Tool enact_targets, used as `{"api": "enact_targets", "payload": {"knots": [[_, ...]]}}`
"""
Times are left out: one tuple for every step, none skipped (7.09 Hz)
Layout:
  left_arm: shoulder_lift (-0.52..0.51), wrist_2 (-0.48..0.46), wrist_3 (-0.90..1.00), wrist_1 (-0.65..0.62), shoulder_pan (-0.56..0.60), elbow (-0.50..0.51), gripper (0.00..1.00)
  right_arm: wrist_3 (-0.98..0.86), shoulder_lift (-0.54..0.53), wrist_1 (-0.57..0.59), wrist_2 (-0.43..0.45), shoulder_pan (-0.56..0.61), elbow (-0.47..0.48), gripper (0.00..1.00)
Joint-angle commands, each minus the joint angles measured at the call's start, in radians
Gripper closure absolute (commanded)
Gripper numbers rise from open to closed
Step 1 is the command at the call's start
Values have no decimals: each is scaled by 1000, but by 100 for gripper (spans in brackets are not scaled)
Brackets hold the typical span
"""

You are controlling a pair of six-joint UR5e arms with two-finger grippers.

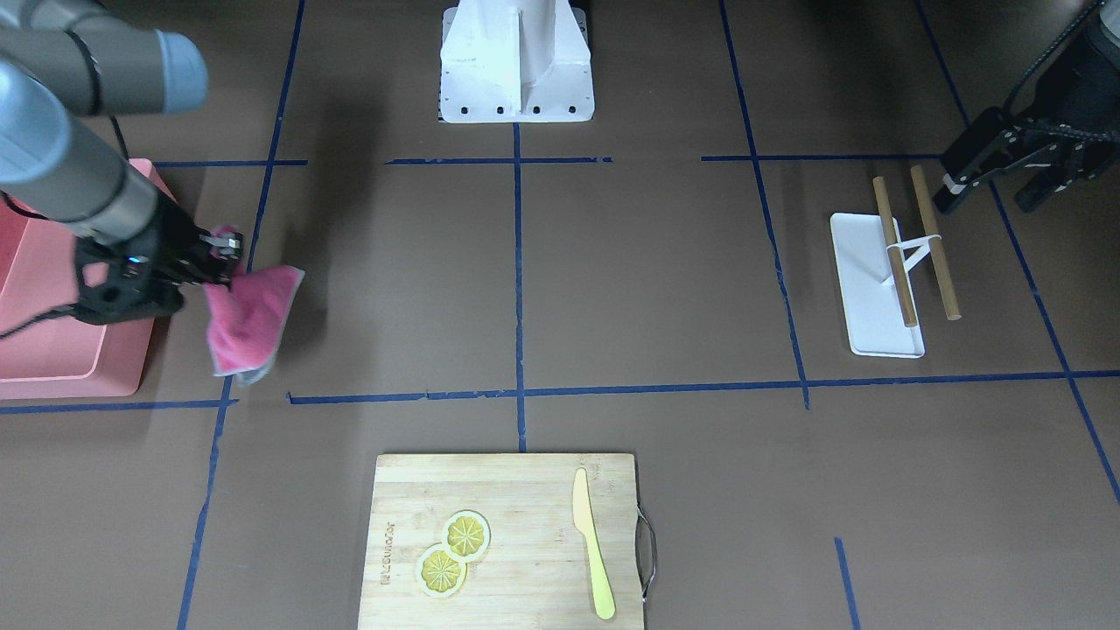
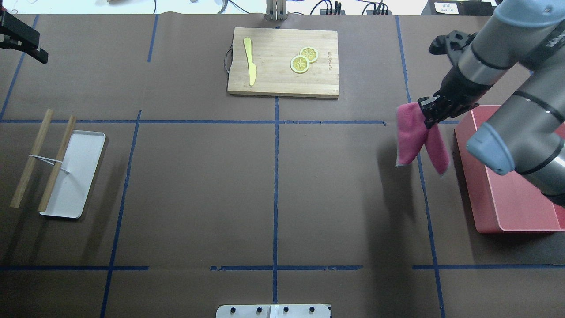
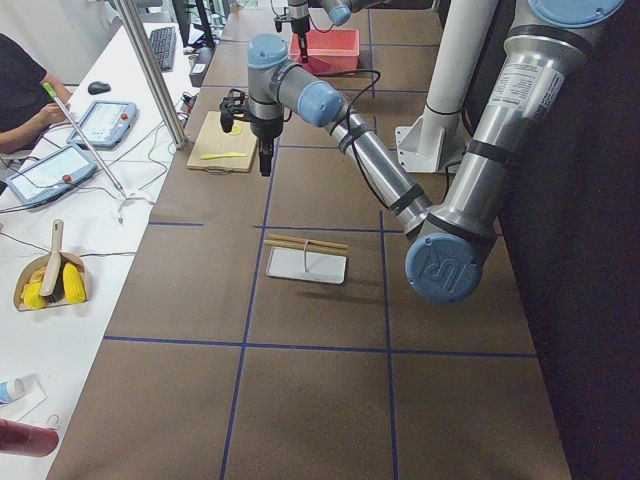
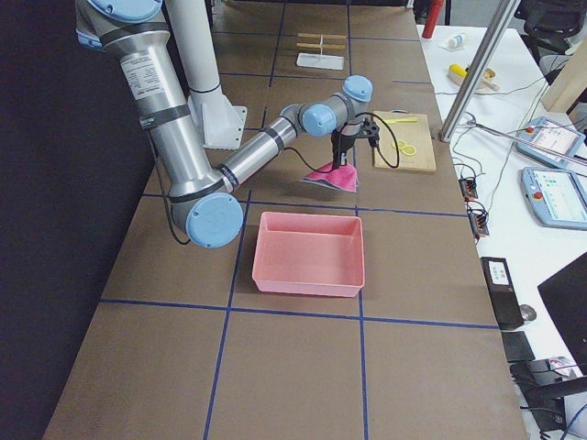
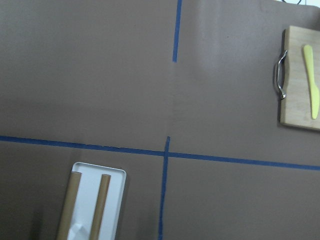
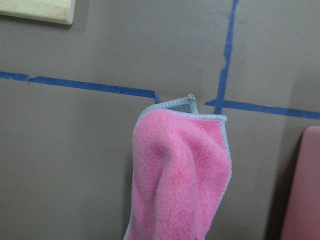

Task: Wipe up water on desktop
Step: 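Carry the pink cloth to the pink bin and release it with the right gripper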

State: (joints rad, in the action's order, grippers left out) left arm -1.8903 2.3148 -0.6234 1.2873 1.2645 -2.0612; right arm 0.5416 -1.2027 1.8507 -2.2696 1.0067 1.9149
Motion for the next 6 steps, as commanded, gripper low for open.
{"api": "enact_targets", "payload": {"knots": [[95, -1, 240, -49, 65, 0, 0, -315, -29, 313, 34, 142, 174, 100], [143, -6, 345, -51, 90, 19, 0, -384, -90, 323, 32, 209, 208, 100], [177, -8, 432, -51, 120, 77, 0, -428, -151, 312, 32, 220, 220, 99], [213, -2, 568, -46, 181, 131, 0, -502, -185, 311, 22, 261, 214, 99], [235, -5, 647, -42, 220, 165, 0, -518, -207, 309, 28, 271, 202, 97], [266, -5, 725, -31, 236, 208, 0, -522, -213, 299, 28, 271, 167, 86]]}}
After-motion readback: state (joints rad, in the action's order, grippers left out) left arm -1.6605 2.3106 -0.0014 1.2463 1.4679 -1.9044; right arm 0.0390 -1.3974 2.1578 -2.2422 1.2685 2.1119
